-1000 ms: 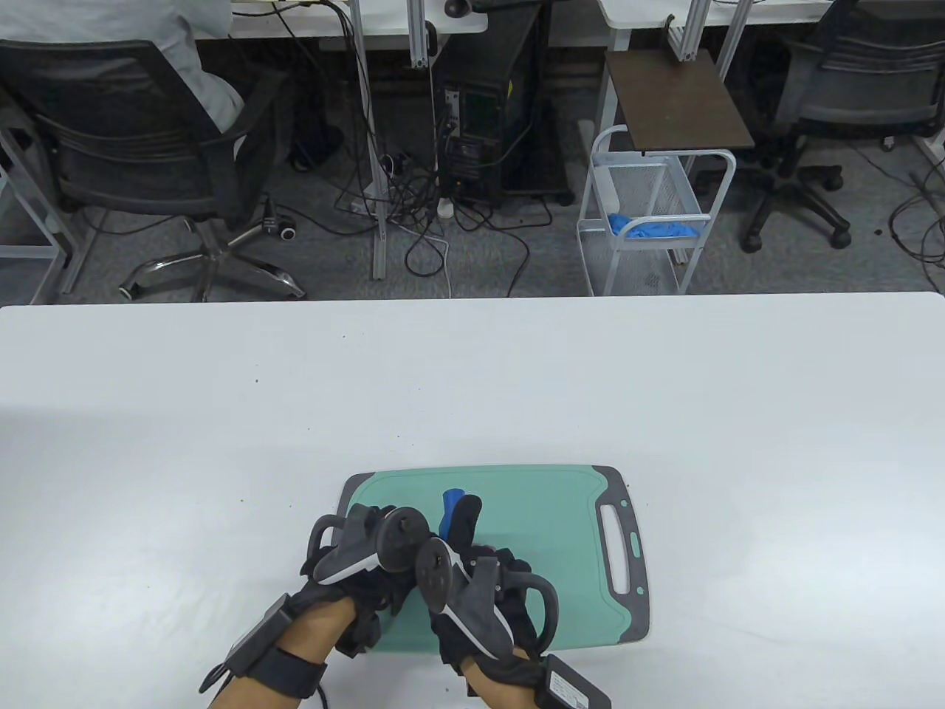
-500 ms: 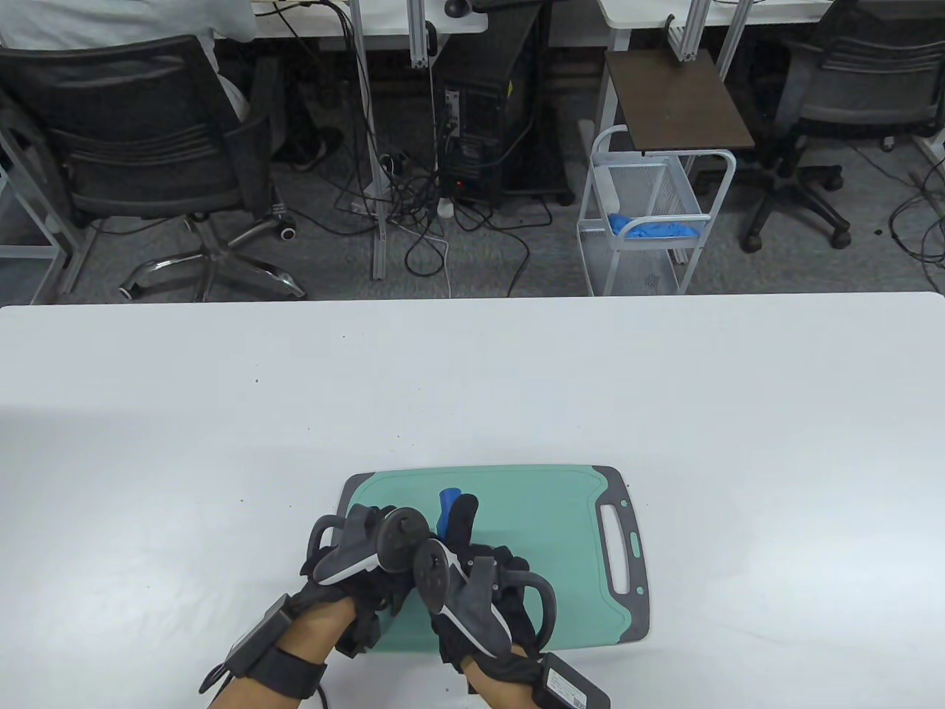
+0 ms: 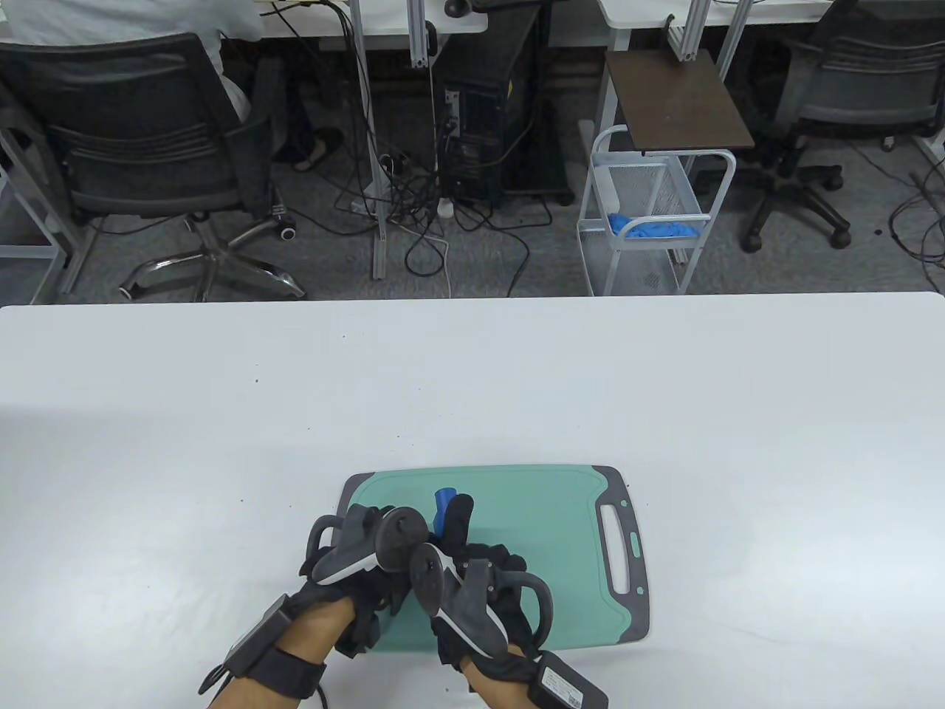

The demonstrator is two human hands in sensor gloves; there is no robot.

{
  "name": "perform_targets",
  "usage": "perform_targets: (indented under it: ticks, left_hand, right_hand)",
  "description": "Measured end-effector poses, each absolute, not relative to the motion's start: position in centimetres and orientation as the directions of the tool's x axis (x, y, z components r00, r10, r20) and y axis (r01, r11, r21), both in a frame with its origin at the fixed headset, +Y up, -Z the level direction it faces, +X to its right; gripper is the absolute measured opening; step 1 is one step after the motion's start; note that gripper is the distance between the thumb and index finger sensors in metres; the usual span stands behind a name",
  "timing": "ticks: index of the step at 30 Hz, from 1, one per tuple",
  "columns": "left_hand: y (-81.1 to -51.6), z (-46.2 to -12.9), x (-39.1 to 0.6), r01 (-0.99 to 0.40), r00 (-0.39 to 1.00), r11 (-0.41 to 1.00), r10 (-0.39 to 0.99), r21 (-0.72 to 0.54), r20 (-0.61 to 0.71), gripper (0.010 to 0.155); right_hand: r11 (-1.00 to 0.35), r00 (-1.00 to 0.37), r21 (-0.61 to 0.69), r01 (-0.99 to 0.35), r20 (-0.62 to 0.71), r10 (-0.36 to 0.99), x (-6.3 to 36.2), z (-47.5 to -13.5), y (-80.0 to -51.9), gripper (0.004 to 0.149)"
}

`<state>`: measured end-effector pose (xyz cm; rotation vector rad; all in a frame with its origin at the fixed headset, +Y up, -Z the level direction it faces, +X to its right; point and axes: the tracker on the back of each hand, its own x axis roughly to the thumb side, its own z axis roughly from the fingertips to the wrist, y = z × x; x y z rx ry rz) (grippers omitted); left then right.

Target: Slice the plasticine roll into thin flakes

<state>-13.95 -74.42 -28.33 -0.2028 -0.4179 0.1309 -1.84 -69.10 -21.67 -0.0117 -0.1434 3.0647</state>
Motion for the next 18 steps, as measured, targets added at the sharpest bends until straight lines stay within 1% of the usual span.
perform_targets:
  ticks: [6,13,15,18]
  left_hand:
    - [-74.4,-28.3,-14.1,-0.092,0.906,0.971,0.174,-0.223,0.385,0.047]
    - [-74.4,-28.3,-14.3,-0.099,0.905,0.968,0.184,-0.232,0.382,0.048]
    - [-74.3,-28.3,-14.5,-0.099,0.903,0.962,0.194,-0.253,0.384,0.049]
    - [-74.2,-28.3,-14.8,-0.067,0.901,0.937,0.204,-0.343,0.383,0.052]
  right_hand:
    - [-0.993,-0.996,-0.089,-0.084,-0.017,0.086,-1.8,-22.1,-69.1,0.083]
    - [-0.995,-0.998,-0.078,-0.057,-0.002,0.057,-2.3,-22.9,-68.8,0.083]
    - [-0.996,-0.999,-0.077,-0.054,0.001,0.054,-2.3,-22.9,-68.8,0.083]
    - [-0.995,-0.997,-0.067,-0.07,-0.012,0.071,-2.0,-23.0,-68.9,0.083]
